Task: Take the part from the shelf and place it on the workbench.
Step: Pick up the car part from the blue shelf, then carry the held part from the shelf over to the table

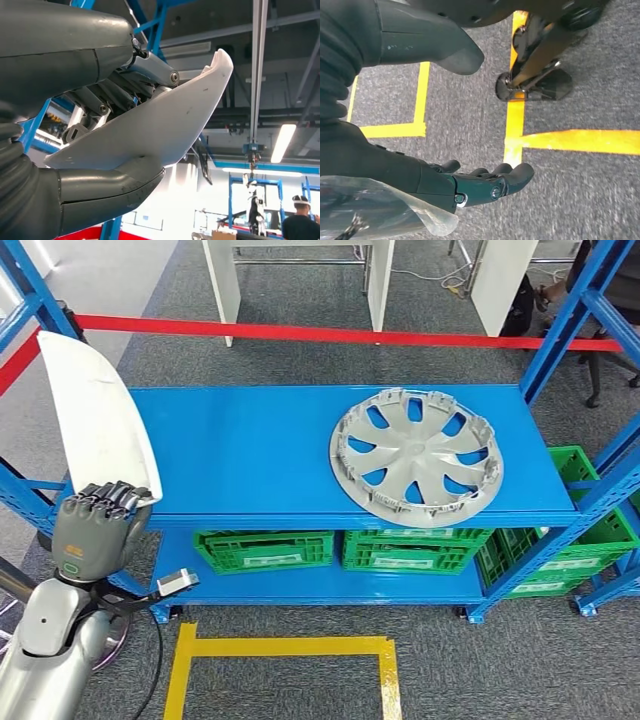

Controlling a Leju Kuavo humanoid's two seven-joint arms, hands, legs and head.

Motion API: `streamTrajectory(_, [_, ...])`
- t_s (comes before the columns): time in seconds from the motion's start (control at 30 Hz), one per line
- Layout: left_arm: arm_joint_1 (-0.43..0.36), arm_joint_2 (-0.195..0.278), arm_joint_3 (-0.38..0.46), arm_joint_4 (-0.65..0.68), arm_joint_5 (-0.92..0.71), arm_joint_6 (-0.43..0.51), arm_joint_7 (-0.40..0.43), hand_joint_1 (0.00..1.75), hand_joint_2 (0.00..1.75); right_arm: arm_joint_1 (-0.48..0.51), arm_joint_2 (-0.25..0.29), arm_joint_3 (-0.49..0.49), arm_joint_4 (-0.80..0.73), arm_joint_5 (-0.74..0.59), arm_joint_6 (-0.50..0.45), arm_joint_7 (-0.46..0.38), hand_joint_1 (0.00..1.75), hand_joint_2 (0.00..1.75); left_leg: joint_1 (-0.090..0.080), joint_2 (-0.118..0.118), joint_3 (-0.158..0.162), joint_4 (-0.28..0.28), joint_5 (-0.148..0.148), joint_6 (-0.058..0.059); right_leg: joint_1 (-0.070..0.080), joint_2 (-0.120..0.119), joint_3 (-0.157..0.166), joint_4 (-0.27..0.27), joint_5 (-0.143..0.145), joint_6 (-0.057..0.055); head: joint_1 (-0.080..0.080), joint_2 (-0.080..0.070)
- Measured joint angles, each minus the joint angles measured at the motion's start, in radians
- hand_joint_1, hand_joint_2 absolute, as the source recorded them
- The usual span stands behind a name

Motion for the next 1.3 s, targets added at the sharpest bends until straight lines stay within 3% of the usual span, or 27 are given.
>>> streamTrajectory(0.07, [0.004,-0.001,0.006,-0.009,0.001,0.000,-0.001,1.75,1.75,-0.001,0.001,0.000,0.001,0.000,0.000,-0.001,0.00,1.75,-0.001,-0.004,-0.011,0.012,0.003,-0.016,0.000,0.010,0.036,-0.069,0.012,-0.004,0.002,0.000])
streamTrajectory(0.17, [0.013,-0.001,0.010,-0.017,0.002,0.002,-0.003,1.75,1.75,0.000,0.002,0.000,0.002,0.000,0.000,-0.001,0.00,1.75,0.000,-0.009,-0.024,0.020,0.010,-0.037,0.002,0.010,0.026,-0.071,0.015,-0.028,0.003,0.000])
streamTrajectory(0.23, [0.019,-0.001,0.013,-0.021,0.002,0.002,-0.005,1.75,1.75,-0.002,0.003,0.000,0.002,0.000,0.000,-0.001,0.00,1.75,0.002,-0.006,-0.044,0.062,-0.033,-0.046,0.001,0.004,0.012,-0.073,0.027,-0.049,-0.001,0.000])
streamTrajectory(0.33, [0.027,-0.003,0.019,-0.028,0.006,0.002,-0.011,1.75,1.75,-0.001,0.003,0.000,0.003,-0.001,-0.002,-0.001,0.00,1.75,0.004,-0.002,-0.100,0.244,-0.155,-0.055,0.007,-0.005,-0.019,-0.072,0.050,-0.066,-0.007,0.000])
streamTrajectory(0.37, [0.031,-0.004,0.022,-0.029,0.007,0.002,-0.012,1.75,1.75,-0.001,0.003,0.000,0.003,-0.001,-0.003,-0.001,0.00,1.75,0.004,-0.002,-0.106,0.287,-0.170,-0.054,0.011,-0.008,-0.029,-0.072,0.057,-0.068,-0.007,0.000])
streamTrajectory(0.4, [0.034,-0.005,0.024,-0.030,0.008,0.002,-0.014,1.75,1.75,-0.001,0.003,0.000,0.003,-0.001,-0.003,-0.001,0.00,1.75,0.004,-0.001,-0.095,0.294,-0.163,-0.051,0.014,-0.010,-0.039,-0.071,0.065,-0.068,-0.007,0.000])
streamTrajectory(0.43, [0.036,-0.005,0.026,-0.031,0.008,0.002,-0.015,1.75,1.75,-0.002,0.003,0.000,0.003,-0.001,-0.003,-0.001,0.00,1.75,0.003,-0.001,-0.066,0.262,-0.140,-0.045,0.018,-0.011,-0.049,-0.071,0.073,-0.069,-0.007,0.000])
streamTrajectory(0.5, [0.037,-0.007,0.030,-0.036,0.008,0.002,-0.016,1.75,1.75,-0.002,0.005,0.000,0.003,-0.001,-0.003,-0.001,0.00,1.75,-0.004,0.001,0.027,0.122,-0.094,-0.025,0.025,-0.012,-0.064,-0.071,0.088,-0.067,-0.006,0.000])
streamTrajectory(0.57, [0.037,-0.008,0.032,-0.044,0.010,0.003,-0.019,1.75,1.75,-0.003,0.007,0.000,0.003,-0.001,-0.003,-0.001,0.00,1.75,-0.013,0.004,0.094,0.009,-0.083,-0.011,0.025,-0.014,-0.072,-0.072,0.102,-0.060,-0.006,0.000])
streamTrajectory(0.67, [0.037,-0.010,0.035,-0.049,0.014,0.003,-0.027,1.75,1.75,-0.002,0.008,0.000,0.003,-0.001,-0.004,-0.001,0.00,1.75,-0.021,0.005,0.095,-0.021,-0.071,-0.005,0.020,-0.015,-0.076,-0.078,0.126,-0.042,-0.008,0.000])
streamTrajectory(0.7, [0.037,-0.011,0.036,-0.049,0.015,0.003,-0.030,1.75,1.75,-0.002,0.008,0.000,0.003,-0.001,-0.004,-0.001,0.00,1.75,-0.019,0.007,0.090,-0.026,-0.061,-0.001,0.020,-0.013,-0.082,-0.075,0.122,-0.037,-0.010,0.000])
streamTrajectory(0.73, [0.037,-0.013,0.037,-0.050,0.016,0.003,-0.033,1.75,1.75,-0.002,0.008,0.000,0.003,-0.001,-0.004,-0.001,0.00,1.75,-0.016,0.008,0.080,-0.031,-0.048,0.005,0.020,-0.010,-0.091,-0.059,0.098,-0.032,-0.008,0.000])
streamTrajectory(0.77, [0.039,-0.016,0.038,-0.052,0.018,0.003,-0.037,1.75,1.75,-0.002,0.008,0.000,0.003,-0.002,-0.004,-0.001,0.00,1.75,-0.013,0.009,0.068,-0.036,-0.034,0.010,0.020,-0.008,-0.104,-0.027,0.059,-0.028,-0.006,0.000])
streamTrajectory(0.83, [0.045,-0.021,0.043,-0.057,0.023,0.003,-0.047,1.75,1.75,-0.003,0.008,0.000,0.004,-0.002,-0.003,-0.001,0.00,1.75,-0.012,0.011,0.036,-0.035,-0.009,0.015,0.017,-0.004,-0.136,0.090,-0.042,-0.021,-0.002,0.000])
streamTrajectory(0.87, [0.050,-0.024,0.048,-0.059,0.025,0.003,-0.054,1.75,1.75,-0.003,0.008,0.000,0.004,-0.003,-0.004,-0.001,0.00,1.75,-0.012,0.011,0.019,-0.034,0.003,0.014,0.016,-0.004,-0.145,0.147,-0.068,-0.019,-0.001,0.000])
streamTrajectory(0.9, [0.055,-0.027,0.053,-0.063,0.026,0.003,-0.063,1.75,1.75,-0.003,0.009,0.000,0.004,-0.003,-0.004,-0.001,0.00,1.75,-0.012,0.011,0.001,-0.032,0.016,0.013,0.015,-0.004,-0.142,0.187,-0.073,-0.016,0.000,0.000])
streamTrajectory(0.93, [0.060,-0.030,0.060,-0.066,0.026,0.003,-0.072,1.75,1.75,-0.003,0.009,0.000,0.004,-0.004,-0.004,-0.001,0.00,1.75,-0.012,0.011,-0.016,-0.030,0.027,0.010,0.014,-0.004,-0.124,0.194,-0.054,-0.014,0.000,0.000])
streamTrajectory(0.97, [0.065,-0.033,0.067,-0.071,0.027,0.003,-0.080,1.75,1.75,-0.003,0.009,0.000,0.003,-0.005,-0.005,-0.001,0.00,1.75,-0.010,0.011,-0.032,-0.026,0.038,0.007,0.013,-0.004,-0.088,0.163,-0.024,-0.013,0.000,0.000])
streamTrajectory(1.0, [0.070,-0.036,0.074,-0.075,0.027,0.003,-0.086,1.75,1.75,-0.004,0.009,0.000,0.003,-0.005,-0.005,-0.001,0.00,1.75,-0.009,0.010,-0.047,-0.020,0.047,0.003,0.012,-0.003,-0.037,0.103,-0.001,-0.012,0.000,0.000])
streamTrajectory(1.03, [0.074,-0.038,0.081,-0.081,0.028,0.003,-0.091,1.75,1.75,-0.005,0.009,0.000,0.003,-0.006,-0.006,-0.001,0.00,1.75,-0.009,0.010,-0.060,-0.012,0.054,-0.002,0.012,-0.001,0.021,0.026,0.004,-0.011,0.000,0.000])
streamTrajectory(1.07, [0.076,-0.039,0.088,-0.087,0.028,0.003,-0.095,1.75,1.75,-0.007,0.009,0.000,0.004,-0.006,-0.006,-0.001,0.00,1.75,-0.009,0.010,-0.071,-0.004,0.061,-0.008,0.012,0.001,0.068,-0.043,-0.005,-0.015,0.000,0.000])
streamTrajectory(1.1, [0.078,-0.040,0.094,-0.092,0.029,0.003,-0.096,1.75,1.75,-0.008,0.009,0.000,0.004,-0.006,-0.005,-0.001,0.00,1.75,-0.010,0.010,-0.078,0.002,0.069,-0.013,0.013,0.004,0.096,-0.090,-0.019,-0.021,0.000,0.000])
streamTrajectory(1.13, [0.080,-0.041,0.099,-0.096,0.029,0.003,-0.097,1.75,1.75,-0.009,0.009,0.000,0.004,-0.006,-0.005,-0.001,0.00,1.75,-0.011,0.010,-0.082,0.005,0.077,-0.017,0.015,0.006,0.105,-0.113,-0.030,-0.028,-0.001,0.000])
streamTrajectory(1.2, [0.083,-0.043,0.106,-0.099,0.029,0.004,-0.097,1.75,1.75,-0.007,0.010,0.000,0.004,-0.006,-0.005,-0.001,0.00,1.75,-0.009,0.009,-0.088,0.008,0.082,-0.027,0.014,0.002,0.088,-0.114,-0.023,-0.046,-0.001,0.000])
streamTrajectory(1.23, [0.085,-0.043,0.109,-0.099,0.029,0.004,-0.098,1.75,1.75,-0.007,0.011,0.000,0.004,-0.006,-0.005,-0.001,0.00,1.75,-0.008,0.008,-0.094,0.022,0.060,-0.033,0.013,-0.002,0.079,-0.113,-0.015,-0.056,-0.002,0.000])
streamTrajectory(1.3, [0.088,-0.045,0.113,-0.100,0.030,0.004,-0.099,1.75,1.75,-0.007,0.012,0.000,0.004,-0.006,-0.006,-0.001,0.00,1.75,-0.004,0.008,-0.118,0.109,-0.036,-0.045,0.013,-0.009,0.059,-0.113,0.007,-0.070,-0.007,0.000])
